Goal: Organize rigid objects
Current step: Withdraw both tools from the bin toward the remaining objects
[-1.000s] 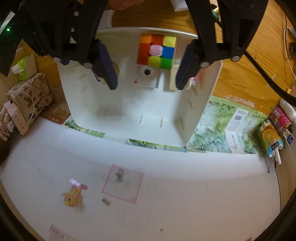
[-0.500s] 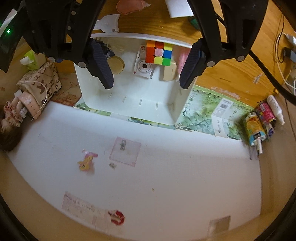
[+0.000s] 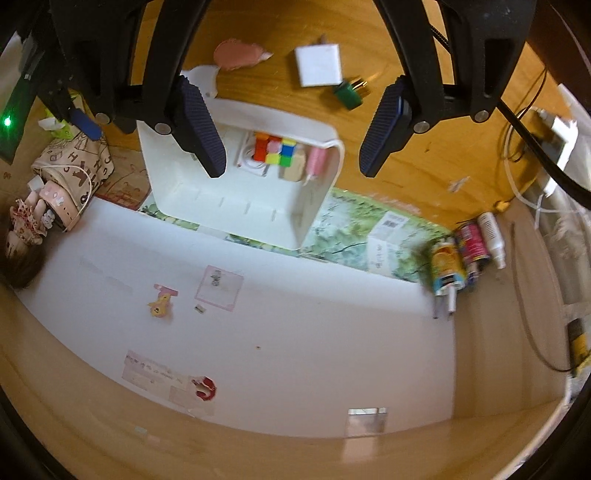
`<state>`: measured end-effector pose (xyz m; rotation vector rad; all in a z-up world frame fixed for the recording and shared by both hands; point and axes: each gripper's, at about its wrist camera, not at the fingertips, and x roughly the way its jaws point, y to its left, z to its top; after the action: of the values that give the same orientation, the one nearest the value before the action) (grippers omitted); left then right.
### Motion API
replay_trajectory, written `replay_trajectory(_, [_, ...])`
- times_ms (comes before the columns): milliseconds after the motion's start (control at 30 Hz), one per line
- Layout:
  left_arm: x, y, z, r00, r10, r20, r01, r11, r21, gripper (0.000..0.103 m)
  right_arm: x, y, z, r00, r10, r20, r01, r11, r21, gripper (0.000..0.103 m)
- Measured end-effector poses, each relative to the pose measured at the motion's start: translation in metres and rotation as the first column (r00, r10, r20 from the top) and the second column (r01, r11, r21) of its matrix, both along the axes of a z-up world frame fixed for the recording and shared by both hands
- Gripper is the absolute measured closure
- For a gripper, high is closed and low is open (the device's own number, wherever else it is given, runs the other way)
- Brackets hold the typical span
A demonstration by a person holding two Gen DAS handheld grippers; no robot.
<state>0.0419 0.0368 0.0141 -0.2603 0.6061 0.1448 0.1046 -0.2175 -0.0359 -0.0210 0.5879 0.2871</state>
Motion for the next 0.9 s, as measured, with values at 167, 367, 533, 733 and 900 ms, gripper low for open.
replay_trajectory(167, [-0.026,0.011,-0.006,0.998,0.06,-0.03,-0.061,0.997,-0.04,0.025,-0.01,-0.003,-0.001,1.0,0.012,-0.029,-0.012,1.0,0.025,0.022])
replay_trajectory(367, [-0.054,0.023,-0.015,0.988,0.144,-0.06,-0.149,0.986,-0.078,0.025,-0.018,-0.006,-0.011,0.995,0.028,-0.097,-0.023,0.999,0.048,0.022])
replay_trajectory(533, [-0.077,0.03,-0.029,0.968,0.218,-0.121,-0.228,0.971,-0.071,0.022,-0.024,-0.005,-0.024,0.983,0.063,-0.175,-0.05,0.996,0.08,0.022])
replay_trajectory(733, [-0.099,0.036,-0.047,0.939,0.271,-0.213,-0.291,0.954,-0.067,0.022,-0.028,0.001,-0.046,0.953,0.1,-0.285,-0.076,0.993,0.093,0.022])
replay_trajectory(900, [-0.105,0.036,-0.059,0.918,0.276,-0.285,-0.299,0.954,-0.038,0.022,-0.028,0.006,-0.068,0.911,0.119,-0.394,-0.086,0.991,0.101,0.022])
